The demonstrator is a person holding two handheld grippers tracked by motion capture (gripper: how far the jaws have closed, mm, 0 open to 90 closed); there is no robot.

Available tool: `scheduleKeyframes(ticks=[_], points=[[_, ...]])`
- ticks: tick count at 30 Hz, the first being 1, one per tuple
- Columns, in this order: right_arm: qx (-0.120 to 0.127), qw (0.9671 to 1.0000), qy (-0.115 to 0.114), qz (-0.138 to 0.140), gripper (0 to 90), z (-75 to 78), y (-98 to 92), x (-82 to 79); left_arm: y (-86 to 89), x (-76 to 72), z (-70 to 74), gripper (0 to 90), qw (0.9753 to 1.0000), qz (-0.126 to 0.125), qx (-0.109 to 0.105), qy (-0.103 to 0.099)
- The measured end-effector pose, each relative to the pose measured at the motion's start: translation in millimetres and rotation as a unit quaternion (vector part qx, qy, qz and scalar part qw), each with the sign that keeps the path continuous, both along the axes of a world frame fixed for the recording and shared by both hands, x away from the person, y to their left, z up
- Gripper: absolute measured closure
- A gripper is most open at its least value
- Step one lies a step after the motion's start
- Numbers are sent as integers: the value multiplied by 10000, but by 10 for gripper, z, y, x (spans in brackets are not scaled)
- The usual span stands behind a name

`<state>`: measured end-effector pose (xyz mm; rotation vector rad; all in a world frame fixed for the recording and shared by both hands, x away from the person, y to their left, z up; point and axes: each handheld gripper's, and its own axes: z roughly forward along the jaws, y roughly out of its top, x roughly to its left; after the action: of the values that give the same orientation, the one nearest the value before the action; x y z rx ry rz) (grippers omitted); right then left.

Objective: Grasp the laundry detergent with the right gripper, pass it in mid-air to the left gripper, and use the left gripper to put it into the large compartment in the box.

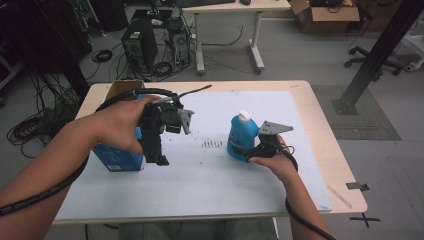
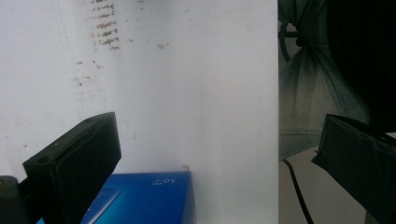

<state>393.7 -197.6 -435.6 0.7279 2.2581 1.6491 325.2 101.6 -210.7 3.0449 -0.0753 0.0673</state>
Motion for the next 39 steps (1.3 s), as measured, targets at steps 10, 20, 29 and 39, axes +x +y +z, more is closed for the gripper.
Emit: scheduleKeyframes(ticks=[10,20,29,39], points=[[65,9999,-68,-73,113,-13,-11,-21,4,1,2,2,10000,-1,0,-3],[82,9999,-78,-36,156,-25,1,-35,-4,-7,7,2,10000,-1,-5,-20],[142,9998,-113,-9,212,-21,3,-45,-5,-5,0,2,10000,13,-22,-14],[124,9998,-175,25,287,-35,19,-60,5,-5,-11,2,10000,21,4,-34]])
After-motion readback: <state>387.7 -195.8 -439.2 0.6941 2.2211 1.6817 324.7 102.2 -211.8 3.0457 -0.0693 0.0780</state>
